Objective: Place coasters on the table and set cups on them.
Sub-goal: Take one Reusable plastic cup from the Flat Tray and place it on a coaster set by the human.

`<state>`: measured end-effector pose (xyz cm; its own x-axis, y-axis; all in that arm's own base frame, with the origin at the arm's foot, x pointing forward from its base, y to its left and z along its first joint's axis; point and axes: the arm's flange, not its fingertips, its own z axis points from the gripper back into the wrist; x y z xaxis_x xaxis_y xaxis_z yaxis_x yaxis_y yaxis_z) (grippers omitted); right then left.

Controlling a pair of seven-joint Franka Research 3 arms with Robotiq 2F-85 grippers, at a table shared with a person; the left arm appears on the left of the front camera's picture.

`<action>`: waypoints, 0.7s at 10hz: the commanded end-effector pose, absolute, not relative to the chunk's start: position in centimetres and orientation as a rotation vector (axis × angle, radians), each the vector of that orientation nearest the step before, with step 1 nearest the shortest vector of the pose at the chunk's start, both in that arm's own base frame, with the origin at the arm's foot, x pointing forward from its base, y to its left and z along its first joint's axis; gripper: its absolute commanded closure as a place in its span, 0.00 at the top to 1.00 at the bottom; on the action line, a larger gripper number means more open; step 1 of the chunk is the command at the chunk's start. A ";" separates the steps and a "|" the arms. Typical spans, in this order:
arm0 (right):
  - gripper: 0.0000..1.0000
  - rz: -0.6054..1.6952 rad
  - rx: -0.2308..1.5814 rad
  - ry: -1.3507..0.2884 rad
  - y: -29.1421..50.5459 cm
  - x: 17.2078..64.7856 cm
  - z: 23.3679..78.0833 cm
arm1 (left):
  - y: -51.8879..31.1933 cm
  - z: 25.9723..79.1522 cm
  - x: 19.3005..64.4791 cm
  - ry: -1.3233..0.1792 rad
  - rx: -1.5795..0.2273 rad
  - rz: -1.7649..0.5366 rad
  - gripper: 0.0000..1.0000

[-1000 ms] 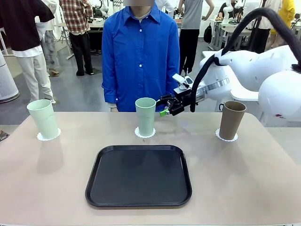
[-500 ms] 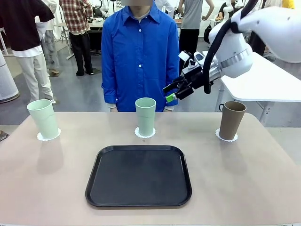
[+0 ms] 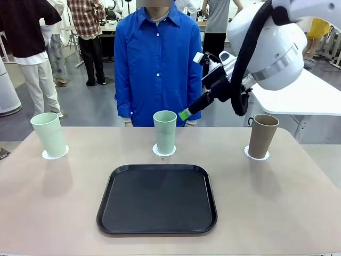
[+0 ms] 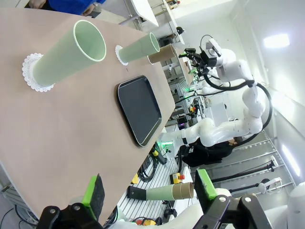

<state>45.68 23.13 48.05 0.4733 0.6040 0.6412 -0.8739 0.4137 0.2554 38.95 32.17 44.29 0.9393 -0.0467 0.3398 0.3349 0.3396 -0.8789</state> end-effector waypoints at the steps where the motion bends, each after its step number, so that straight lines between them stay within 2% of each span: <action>1: 1.00 0.889 0.528 -0.385 24.3 44.2 49.2 | 32.2 44.5 38.8 -0.274 -1.197 -0.248 1.00; 2: 1.00 0.861 0.460 -0.344 24.4 44.0 49.7 | 32.2 44.5 38.8 -0.274 -1.197 -0.248 1.00; 4: 1.00 0.851 0.443 -0.254 24.1 44.9 49.3 | 32.2 44.5 38.8 -0.274 -1.197 -0.248 1.00; 5: 1.00 0.864 0.461 -0.361 24.0 43.5 49.0 | 32.2 44.5 38.8 -0.274 -1.197 -0.248 1.00; 7: 1.00 0.864 0.461 -0.361 24.0 43.5 49.0 | 32.2 44.5 38.8 -0.274 -1.197 -0.248 1.00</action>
<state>43.79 24.06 49.11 0.6169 0.6486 0.4458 -0.7803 0.5778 0.2392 38.94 32.17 44.29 0.9393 -0.0467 0.3398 0.3349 0.3396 -0.8789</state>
